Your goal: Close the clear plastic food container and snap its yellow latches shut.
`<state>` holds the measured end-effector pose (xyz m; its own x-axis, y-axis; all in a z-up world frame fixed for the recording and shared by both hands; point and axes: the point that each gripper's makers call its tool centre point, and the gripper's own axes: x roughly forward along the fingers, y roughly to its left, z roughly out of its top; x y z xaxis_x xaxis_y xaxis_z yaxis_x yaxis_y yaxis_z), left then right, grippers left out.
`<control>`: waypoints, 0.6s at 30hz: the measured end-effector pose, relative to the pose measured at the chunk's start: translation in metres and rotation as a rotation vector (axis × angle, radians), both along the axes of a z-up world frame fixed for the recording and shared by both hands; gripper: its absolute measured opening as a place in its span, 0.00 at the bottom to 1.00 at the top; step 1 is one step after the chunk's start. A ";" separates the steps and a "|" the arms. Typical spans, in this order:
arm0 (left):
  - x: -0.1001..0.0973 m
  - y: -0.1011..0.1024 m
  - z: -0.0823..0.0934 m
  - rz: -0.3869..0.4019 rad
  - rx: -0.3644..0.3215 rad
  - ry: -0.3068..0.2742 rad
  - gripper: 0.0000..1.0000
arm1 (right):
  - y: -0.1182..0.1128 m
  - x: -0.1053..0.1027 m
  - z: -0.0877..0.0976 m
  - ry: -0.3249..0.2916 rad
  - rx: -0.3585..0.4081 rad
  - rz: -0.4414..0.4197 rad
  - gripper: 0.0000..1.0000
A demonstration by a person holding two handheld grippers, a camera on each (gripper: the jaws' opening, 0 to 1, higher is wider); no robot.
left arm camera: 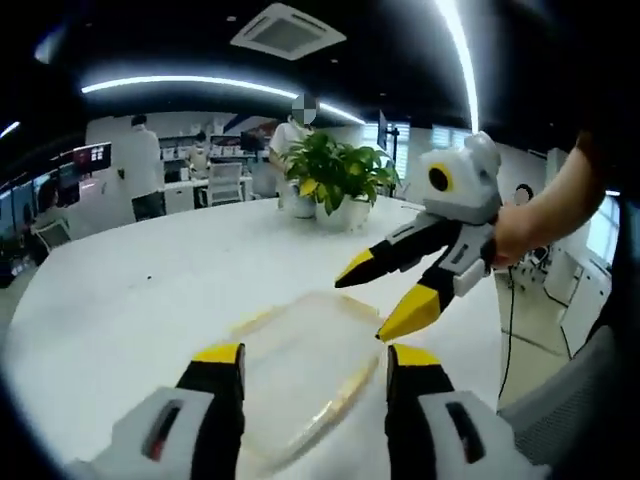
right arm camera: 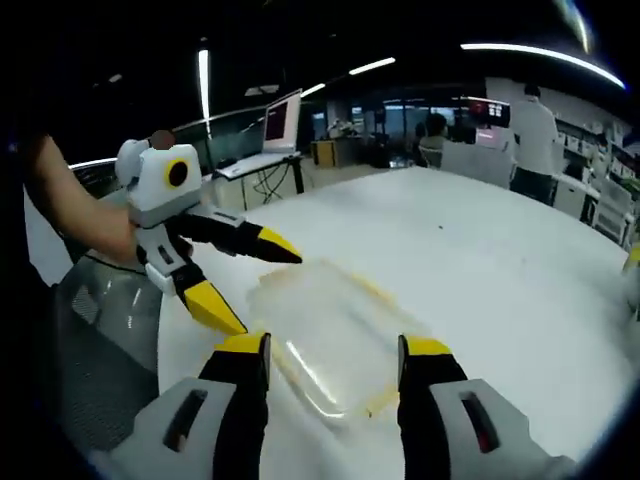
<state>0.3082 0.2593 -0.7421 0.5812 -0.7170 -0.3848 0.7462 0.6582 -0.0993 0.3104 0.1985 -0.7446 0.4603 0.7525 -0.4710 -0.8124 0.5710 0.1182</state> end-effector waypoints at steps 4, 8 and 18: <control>-0.003 0.003 -0.002 0.014 -0.001 -0.009 0.49 | -0.004 -0.007 -0.004 0.006 0.006 -0.022 0.50; -0.002 0.006 0.005 0.048 -0.015 -0.035 0.48 | -0.008 -0.011 -0.004 -0.005 0.022 -0.054 0.49; -0.001 0.034 -0.001 0.173 -0.010 -0.067 0.52 | -0.019 -0.018 -0.014 -0.020 0.039 -0.128 0.52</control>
<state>0.3073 0.2934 -0.7430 0.7203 -0.6075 -0.3348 0.6270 0.7767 -0.0604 0.2927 0.1791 -0.7589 0.5627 0.7045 -0.4325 -0.7356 0.6654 0.1270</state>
